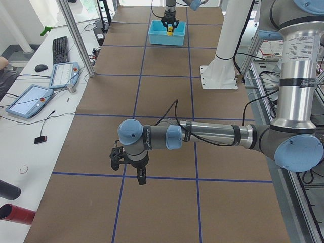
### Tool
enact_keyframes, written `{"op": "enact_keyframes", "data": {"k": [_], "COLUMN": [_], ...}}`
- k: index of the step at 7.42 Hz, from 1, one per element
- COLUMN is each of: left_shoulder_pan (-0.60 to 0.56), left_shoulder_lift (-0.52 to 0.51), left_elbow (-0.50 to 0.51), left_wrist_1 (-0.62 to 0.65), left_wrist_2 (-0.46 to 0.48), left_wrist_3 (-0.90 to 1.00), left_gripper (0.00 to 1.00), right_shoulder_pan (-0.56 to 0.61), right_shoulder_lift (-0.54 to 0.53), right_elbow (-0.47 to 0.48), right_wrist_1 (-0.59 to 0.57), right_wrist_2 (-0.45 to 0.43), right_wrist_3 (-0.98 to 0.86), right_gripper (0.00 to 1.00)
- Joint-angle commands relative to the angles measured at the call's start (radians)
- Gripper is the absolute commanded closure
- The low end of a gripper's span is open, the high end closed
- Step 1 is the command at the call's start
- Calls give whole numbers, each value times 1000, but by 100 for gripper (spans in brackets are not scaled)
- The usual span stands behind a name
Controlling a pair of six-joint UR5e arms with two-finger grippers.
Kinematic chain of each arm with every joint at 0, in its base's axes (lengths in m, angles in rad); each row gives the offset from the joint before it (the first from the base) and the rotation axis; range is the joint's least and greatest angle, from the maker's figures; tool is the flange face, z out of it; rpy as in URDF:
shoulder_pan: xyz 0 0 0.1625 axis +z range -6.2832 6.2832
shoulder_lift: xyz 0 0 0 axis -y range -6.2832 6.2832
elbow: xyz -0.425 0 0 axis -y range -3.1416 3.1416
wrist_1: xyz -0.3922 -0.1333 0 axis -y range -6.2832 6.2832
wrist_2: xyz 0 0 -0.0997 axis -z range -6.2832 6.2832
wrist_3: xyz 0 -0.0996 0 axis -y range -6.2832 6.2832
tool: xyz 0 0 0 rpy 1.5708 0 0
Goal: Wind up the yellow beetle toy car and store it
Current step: 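Lift the car with the right gripper and lower it into the bin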
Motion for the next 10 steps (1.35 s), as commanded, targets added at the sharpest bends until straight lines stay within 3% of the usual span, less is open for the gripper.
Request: {"op": "enact_keyframes", "data": {"k": [1,2,3,4,5,10], "left_shoulder_pan": [0,0,0,0,0,2], "left_shoulder_lift": [-1,-1,-2,-2,-2,-2], "left_elbow": [0,0,0,0,0,0], "left_wrist_1": [1,1,1,1,1,1], "left_wrist_2": [-1,-1,-1,-1,-1,-1], "left_wrist_3": [-2,-2,-2,-2,-2,-2], "left_gripper": [0,0,0,0,0,0], "right_shoulder_pan": [111,148,162,176,176,172], "right_shoulder_lift": [-153,-229,-337,-393,-419,-406], "right_elbow": [39,22,-51,-191,-272,-366], "right_wrist_1": [-44,18,219,460,611,673], "right_wrist_2": [22,52,83,144,157,155], "right_wrist_3": [-229,-271,-266,-216,-169,-140], "right_gripper": [100,100,100,100,100,100]}}
